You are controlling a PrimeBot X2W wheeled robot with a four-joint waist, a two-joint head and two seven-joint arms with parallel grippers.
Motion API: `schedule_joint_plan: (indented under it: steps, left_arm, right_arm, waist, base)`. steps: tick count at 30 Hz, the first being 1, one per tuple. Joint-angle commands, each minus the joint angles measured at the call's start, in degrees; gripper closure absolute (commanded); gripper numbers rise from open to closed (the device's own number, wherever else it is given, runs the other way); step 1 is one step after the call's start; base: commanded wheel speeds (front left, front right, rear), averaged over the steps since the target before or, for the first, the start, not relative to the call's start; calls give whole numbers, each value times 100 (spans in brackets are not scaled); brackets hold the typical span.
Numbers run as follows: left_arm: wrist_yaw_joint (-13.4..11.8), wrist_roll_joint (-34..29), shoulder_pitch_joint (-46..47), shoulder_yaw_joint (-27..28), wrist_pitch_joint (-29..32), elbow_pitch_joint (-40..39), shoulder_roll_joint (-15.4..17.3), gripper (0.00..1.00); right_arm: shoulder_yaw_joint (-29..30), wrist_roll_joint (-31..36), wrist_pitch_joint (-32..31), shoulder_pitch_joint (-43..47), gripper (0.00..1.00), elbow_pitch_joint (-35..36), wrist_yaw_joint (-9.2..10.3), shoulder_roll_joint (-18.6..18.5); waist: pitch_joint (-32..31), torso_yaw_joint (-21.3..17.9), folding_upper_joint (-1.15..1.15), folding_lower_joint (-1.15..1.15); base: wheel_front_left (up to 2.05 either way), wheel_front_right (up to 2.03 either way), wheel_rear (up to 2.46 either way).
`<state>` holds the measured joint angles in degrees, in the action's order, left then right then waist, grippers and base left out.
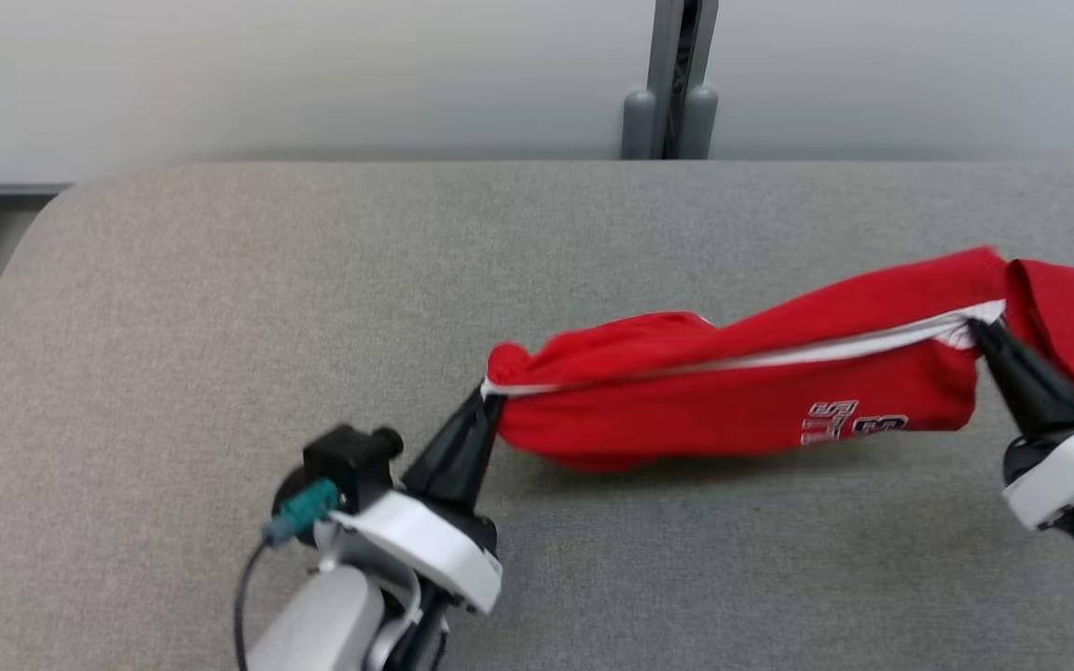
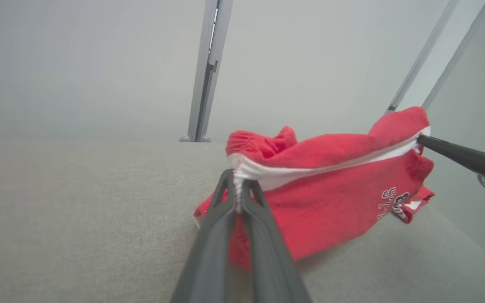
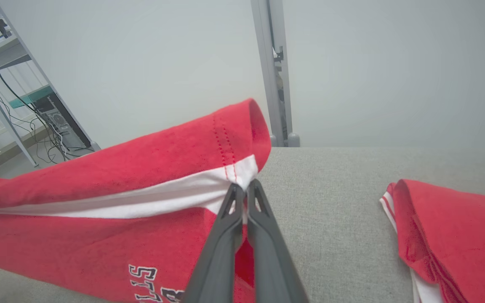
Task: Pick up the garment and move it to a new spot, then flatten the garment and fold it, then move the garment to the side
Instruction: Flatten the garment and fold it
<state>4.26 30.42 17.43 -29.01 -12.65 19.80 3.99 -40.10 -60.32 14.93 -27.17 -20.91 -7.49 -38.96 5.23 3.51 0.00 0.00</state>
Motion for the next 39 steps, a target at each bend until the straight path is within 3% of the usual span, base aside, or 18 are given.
schedule_joint_plan:
  steps: [1,10,16,21,24,30,34,39]
  left_arm:
    - [16,28,101,33,13,-43,82,100]
    - [172,476,940,271,1058,-1293,558,100]
    - [225,1240,1765,504,2082,-1800,688,100]
    - [158,1766,2226,674,2793,-1694,752,100]
    - [156,1737,2531,669,2928,-1342,792,100]
    - [269,1008,3506,395,2242,-202,909,100]
    - [319,443,4364,180,1204,647,924,100]
    - [315,-96,5375,-68,-108,1464,863,100]
  right_arm:
    - [45,38,31,73,100,8,-1,-72]
    - [442,448,-212,-461,100,782,-1,-487]
    - [713,627,-611,-1159,100,1087,-1,-617]
    - [697,783,-1103,-1641,100,978,-1,-468]
    - [505,876,-1371,-2021,100,712,-1,-198]
    - [-68,1307,-1411,-3136,100,-359,-1,517]
    - [-320,1808,-894,-4093,100,-1301,0,941]
    - [71,2613,-19,-5212,100,-2526,0,1404]
  waist:
    - [-82,-40,0,0]
    - [-486,-207,0,0]
    - [-605,-329,0,0]
    - [-513,-447,0,0]
    - [-312,-500,0,0]
    - [416,-560,0,0]
    - [1027,-571,0,0]
    - [1816,-554,0,0]
  base:
    - [0,0,0]
    - [0,0,0]
    - [0,0,0]
    - [0,0,0]
    - [0,0,0]
    - [0,0,0]
    - [0,0,0]
    - [0,0,0]
